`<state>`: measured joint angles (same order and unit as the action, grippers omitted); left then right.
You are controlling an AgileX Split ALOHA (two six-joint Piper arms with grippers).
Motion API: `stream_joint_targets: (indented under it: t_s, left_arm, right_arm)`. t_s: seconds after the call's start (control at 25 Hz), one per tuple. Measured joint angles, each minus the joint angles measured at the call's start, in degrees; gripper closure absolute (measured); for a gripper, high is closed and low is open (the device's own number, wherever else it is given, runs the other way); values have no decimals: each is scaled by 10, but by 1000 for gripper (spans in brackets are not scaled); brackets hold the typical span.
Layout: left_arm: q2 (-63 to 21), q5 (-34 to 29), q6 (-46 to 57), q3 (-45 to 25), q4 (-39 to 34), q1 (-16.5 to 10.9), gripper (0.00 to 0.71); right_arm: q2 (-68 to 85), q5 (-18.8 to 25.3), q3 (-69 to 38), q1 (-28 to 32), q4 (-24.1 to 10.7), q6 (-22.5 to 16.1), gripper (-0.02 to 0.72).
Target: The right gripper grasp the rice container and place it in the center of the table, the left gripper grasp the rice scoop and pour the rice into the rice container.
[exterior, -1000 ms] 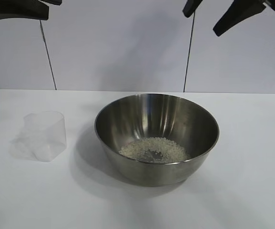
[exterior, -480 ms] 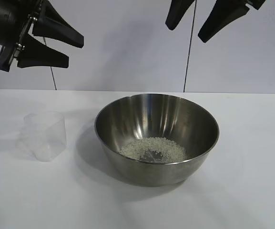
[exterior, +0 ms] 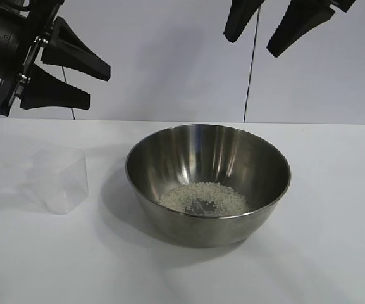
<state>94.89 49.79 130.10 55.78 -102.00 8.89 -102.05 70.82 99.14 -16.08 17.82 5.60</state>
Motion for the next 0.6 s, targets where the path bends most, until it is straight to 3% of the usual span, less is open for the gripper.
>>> stream_joint_targets:
  t_s: [0.24, 0.6]
  left_arm:
    - [0, 0, 0, 0, 0, 0, 326]
    - [0, 0, 0, 0, 0, 0, 326]
  right_arm:
    - [0, -12, 0, 0, -1, 0, 240]
    - [0, -105, 0, 0, -1, 0, 240]
